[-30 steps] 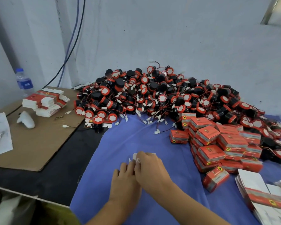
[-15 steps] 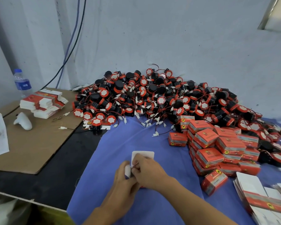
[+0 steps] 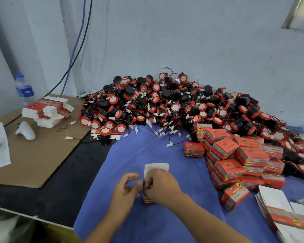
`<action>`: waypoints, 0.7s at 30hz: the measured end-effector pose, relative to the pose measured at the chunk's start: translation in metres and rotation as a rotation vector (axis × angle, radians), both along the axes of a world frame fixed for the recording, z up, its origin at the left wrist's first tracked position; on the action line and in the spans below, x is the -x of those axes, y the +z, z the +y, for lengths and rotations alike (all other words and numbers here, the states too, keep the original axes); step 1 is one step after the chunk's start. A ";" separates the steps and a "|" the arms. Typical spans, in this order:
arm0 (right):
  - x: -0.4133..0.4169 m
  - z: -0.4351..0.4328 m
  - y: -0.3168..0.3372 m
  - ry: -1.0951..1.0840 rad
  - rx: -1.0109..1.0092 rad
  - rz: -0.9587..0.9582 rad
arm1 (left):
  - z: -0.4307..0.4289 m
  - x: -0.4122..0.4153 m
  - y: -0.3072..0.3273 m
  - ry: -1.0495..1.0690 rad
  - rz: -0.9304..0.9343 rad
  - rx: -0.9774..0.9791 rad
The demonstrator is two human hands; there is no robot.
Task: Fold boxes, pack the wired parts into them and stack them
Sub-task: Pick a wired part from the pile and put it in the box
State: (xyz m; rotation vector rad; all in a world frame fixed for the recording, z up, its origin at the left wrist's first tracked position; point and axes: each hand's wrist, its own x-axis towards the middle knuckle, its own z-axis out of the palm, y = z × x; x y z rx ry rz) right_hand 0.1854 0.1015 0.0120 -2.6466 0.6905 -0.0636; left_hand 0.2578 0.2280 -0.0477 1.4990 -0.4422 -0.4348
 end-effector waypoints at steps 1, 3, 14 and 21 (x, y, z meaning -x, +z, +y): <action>-0.001 0.000 0.000 -0.020 -0.009 -0.003 | -0.003 -0.002 0.002 -0.035 0.019 -0.029; -0.001 0.000 -0.001 -0.052 -0.007 -0.002 | -0.006 -0.005 0.007 -0.118 0.099 -0.060; 0.059 -0.018 -0.031 -0.443 -0.746 -0.911 | -0.014 -0.008 0.013 -0.218 -0.007 -0.211; 0.038 -0.013 -0.052 -0.246 -0.764 -0.715 | -0.017 -0.006 0.011 -0.199 -0.106 -0.172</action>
